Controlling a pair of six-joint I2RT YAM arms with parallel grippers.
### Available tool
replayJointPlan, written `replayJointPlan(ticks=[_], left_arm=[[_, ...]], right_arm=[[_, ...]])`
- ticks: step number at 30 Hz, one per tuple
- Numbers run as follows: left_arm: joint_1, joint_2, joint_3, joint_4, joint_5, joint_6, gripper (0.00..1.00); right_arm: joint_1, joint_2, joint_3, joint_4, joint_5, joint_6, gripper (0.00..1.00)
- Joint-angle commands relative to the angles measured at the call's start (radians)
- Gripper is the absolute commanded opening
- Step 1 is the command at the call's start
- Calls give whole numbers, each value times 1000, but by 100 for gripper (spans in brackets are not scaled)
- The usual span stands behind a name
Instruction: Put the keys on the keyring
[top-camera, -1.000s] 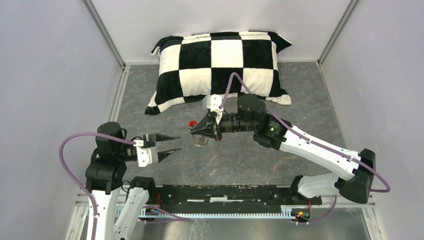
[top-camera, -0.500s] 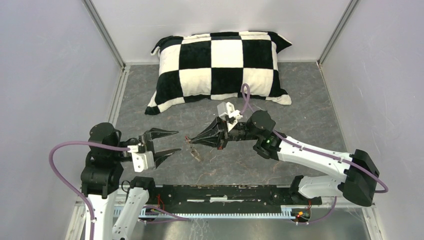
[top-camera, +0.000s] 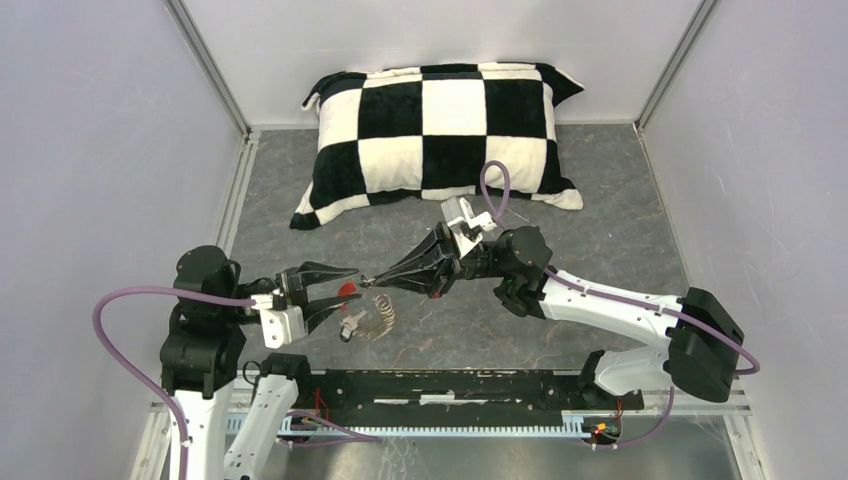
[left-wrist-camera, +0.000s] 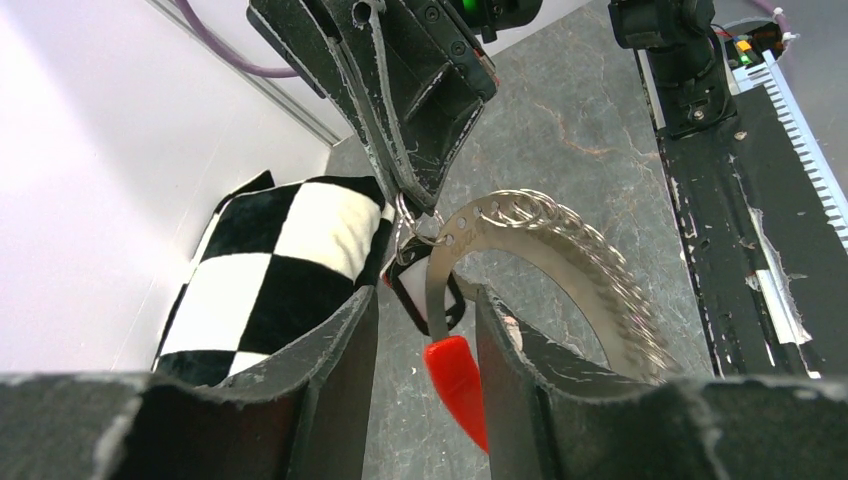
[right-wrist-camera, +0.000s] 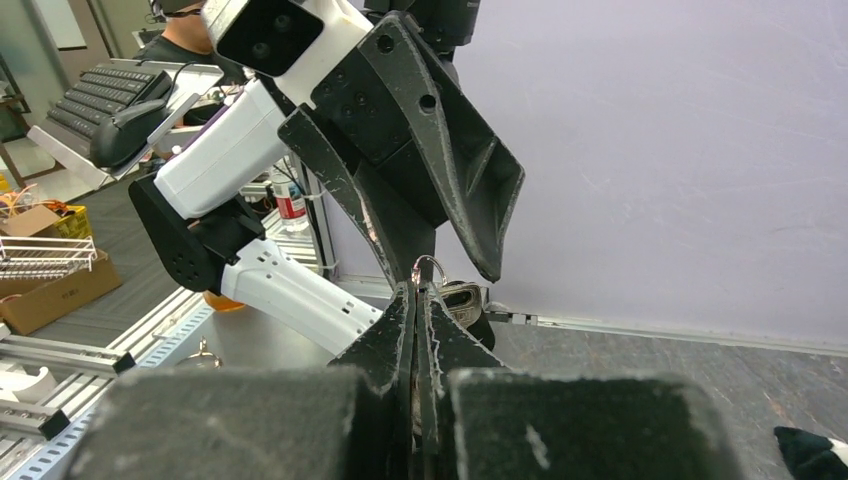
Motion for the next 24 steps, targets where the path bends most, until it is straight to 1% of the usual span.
replayJointPlan(ticks=[1, 10, 18, 20, 22, 24], left_arm=[[0, -4, 23, 19, 22, 41, 48], [1, -23, 26, 19, 40, 40, 44], [2, -37, 23, 20, 46, 62, 42], [2, -37, 27, 21, 46, 61, 39], [2, -40, 29, 20, 44, 58, 33], [2, -44, 26, 21, 41, 54, 25]], right_arm=[[12, 8, 52, 59, -15, 14, 0], [26, 23, 82, -14, -16, -9, 0], [31, 36, 107, -69, -25, -23, 0], [31, 38, 109, -81, -28, -24, 0], [30, 36, 108, -93, -28, -28, 0], [30, 33, 107, -104, -28, -33, 0]])
